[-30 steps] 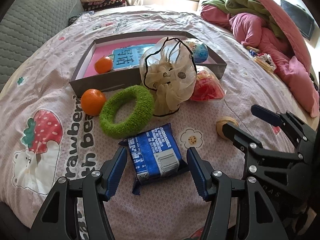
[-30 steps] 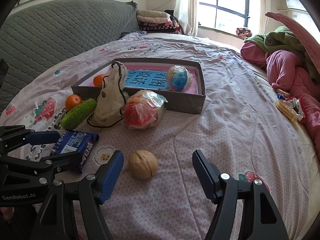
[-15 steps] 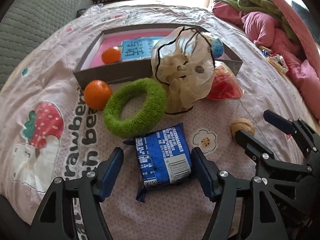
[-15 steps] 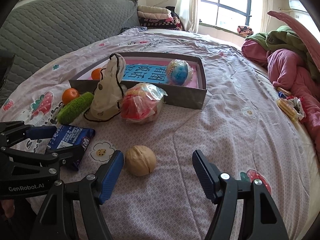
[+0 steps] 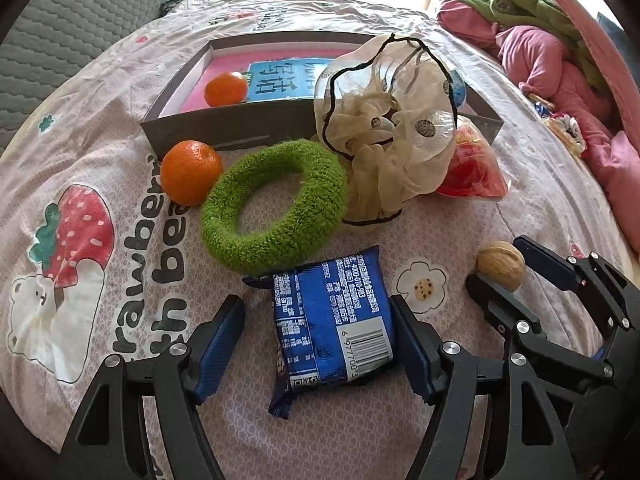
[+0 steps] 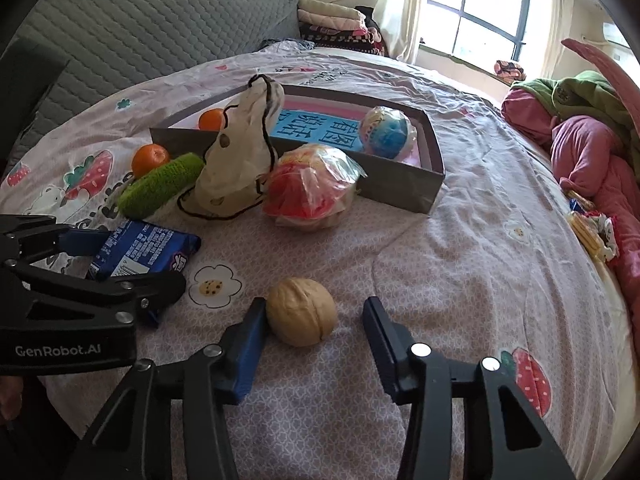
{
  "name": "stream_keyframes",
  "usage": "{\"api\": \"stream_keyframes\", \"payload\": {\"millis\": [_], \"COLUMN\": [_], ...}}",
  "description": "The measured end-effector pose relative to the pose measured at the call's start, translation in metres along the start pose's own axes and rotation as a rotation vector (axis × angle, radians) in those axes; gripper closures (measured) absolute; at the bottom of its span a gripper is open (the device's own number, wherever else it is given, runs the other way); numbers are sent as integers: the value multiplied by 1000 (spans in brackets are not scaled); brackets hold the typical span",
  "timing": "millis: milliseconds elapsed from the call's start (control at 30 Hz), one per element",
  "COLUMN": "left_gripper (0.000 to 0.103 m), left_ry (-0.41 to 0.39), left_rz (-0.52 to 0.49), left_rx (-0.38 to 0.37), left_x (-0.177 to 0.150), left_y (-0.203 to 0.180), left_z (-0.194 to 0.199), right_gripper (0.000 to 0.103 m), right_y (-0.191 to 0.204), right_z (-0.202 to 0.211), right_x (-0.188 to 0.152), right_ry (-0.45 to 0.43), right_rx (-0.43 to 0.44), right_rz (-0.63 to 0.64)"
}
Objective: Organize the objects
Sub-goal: 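Move left gripper onto the blue snack packet while right gripper approaches the walnut, then close left gripper on the blue snack packet while right gripper closes on the walnut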
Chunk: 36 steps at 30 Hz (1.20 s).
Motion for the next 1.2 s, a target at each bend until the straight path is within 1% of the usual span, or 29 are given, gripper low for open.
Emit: {"api": "stream_keyframes", "payload": {"millis": [300,500,733,833,900,967,1067,1133,1200], "left_gripper": [28,28,28,28,28,29,34,43,48], "left_ry": [-13,-24,-45,-50,-57,-65,-73,-80,-85], "left_rz": [9,34,29,26,27,7,-1,-11,-26], "left_rx": [30,15,12,10,7,13,6,-7,-9], "left_x": [5,5,3,2,1,1,1,0,-1], "left_y": [-2,0,0,0,0,-2,-2,-4,-5], "left_z": [-7,-10,-11,-10,-9,-8,-4,-1,2], "right_gripper": [57,56,56,57,60,66,69,69,69], "right_y": [-3,-5,-3,-3,-2,-2,-1,-1,-1], "right_z": [-7,-10,-12,-12,-11,-10,-9,-8,-7], "right_x": [-2,-3,-5,-5,-5,-4,-4,-3,-3], "right_ry": [20,29,21,20,15,8,2,-1,-4], "right_rx": [34,44,35,30,37,47,54,53,56], "right_rz": [-35,-61,-55,-45,-45,-51,-48,-45,-49]}}
Point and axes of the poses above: each gripper's, at about its wrist camera, not at the fingertips, and z roughly against the way its jaws point, y to its left, x to its top, the point moved 5 cm from there along -z, roughly the way its jaws point, and after that the axes turned 14 degrees about x, right-handed, at the moved point
